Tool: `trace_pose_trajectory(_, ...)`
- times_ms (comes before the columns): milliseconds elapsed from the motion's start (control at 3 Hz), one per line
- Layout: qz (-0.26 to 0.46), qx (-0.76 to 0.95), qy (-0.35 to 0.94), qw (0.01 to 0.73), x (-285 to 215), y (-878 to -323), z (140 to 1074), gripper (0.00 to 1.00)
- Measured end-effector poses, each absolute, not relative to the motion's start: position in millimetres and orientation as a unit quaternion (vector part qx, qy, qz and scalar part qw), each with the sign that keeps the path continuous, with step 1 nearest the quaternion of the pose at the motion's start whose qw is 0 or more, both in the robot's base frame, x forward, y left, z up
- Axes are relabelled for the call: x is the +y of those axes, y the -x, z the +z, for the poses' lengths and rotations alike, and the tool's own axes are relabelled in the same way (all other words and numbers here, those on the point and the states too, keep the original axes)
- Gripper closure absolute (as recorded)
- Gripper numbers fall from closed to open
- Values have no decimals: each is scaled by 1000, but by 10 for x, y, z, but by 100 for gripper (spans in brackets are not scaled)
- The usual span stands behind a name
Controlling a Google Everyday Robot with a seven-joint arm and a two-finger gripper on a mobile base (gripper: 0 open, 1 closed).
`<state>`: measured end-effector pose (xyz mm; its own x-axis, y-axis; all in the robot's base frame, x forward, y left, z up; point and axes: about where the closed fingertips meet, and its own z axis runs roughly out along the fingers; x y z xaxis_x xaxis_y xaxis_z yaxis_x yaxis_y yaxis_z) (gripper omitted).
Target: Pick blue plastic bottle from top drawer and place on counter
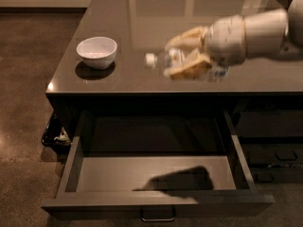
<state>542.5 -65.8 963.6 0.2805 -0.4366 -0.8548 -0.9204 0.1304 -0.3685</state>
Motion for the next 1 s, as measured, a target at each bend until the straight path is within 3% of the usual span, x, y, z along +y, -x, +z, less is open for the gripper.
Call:
trace_pose_trajectory(333,193,529,635,529,-542,-5705,10024,100)
trace_pose_trajectory(667,182,536,652,505,-304,-6135,9842,100)
trace_pose_trajectory(1000,205,542,656,483,-62,-6430,9531,100)
